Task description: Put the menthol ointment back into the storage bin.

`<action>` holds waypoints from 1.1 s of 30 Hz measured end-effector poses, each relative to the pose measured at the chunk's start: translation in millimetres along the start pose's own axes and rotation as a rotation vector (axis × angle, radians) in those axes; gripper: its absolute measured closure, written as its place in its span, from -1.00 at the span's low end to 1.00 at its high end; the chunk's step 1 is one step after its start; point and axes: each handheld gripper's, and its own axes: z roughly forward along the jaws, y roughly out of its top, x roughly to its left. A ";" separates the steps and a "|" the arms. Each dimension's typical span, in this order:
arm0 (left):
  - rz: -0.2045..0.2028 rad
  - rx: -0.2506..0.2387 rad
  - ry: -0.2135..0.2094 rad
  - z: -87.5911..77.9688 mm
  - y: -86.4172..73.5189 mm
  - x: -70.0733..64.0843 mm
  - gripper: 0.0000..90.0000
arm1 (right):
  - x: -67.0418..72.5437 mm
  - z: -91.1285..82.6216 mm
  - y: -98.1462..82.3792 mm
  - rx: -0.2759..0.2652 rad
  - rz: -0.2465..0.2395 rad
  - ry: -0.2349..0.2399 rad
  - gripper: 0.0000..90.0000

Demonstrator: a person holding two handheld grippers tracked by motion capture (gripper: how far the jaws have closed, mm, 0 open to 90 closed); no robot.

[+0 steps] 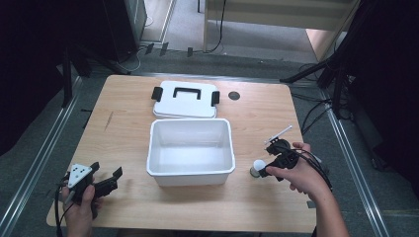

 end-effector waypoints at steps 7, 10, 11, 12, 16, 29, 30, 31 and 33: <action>0.012 0.017 0.000 -0.2 -0.2 0.2 -0.68 | 5.8 0.7 11.6 0.031 -0.005 -0.007 -0.39; 0.013 0.016 -0.002 -0.3 -0.3 0.1 -0.68 | 8.2 1.3 15.6 0.034 -0.019 -0.006 -0.35; 0.015 0.016 -0.002 -0.3 -0.2 0.1 -0.68 | 8.6 1.4 17.0 0.034 -0.022 -0.006 -0.33; 0.015 0.016 -0.002 -0.3 -0.2 0.1 -0.68 | 8.6 1.4 17.0 0.034 -0.022 -0.006 -0.33; 0.018 0.015 0.000 -0.1 -0.3 -0.5 -0.68 | 12.1 4.7 23.9 0.046 -0.019 -0.010 -0.27; 0.020 0.021 -0.004 -0.4 -0.3 0.0 -0.68 | 14.8 19.9 31.5 0.109 -0.040 -0.012 0.14; 0.020 0.021 -0.004 -0.4 -0.3 0.0 -0.68 | 14.7 19.6 31.7 0.109 -0.044 -0.013 0.15; 0.020 0.021 -0.004 -0.3 -0.3 0.0 -0.68 | 15.1 18.5 32.0 0.109 -0.038 -0.014 0.15; 0.019 0.020 -0.003 -0.2 -0.3 -0.2 -0.68 | 13.8 15.2 33.0 0.091 -0.051 -0.009 0.15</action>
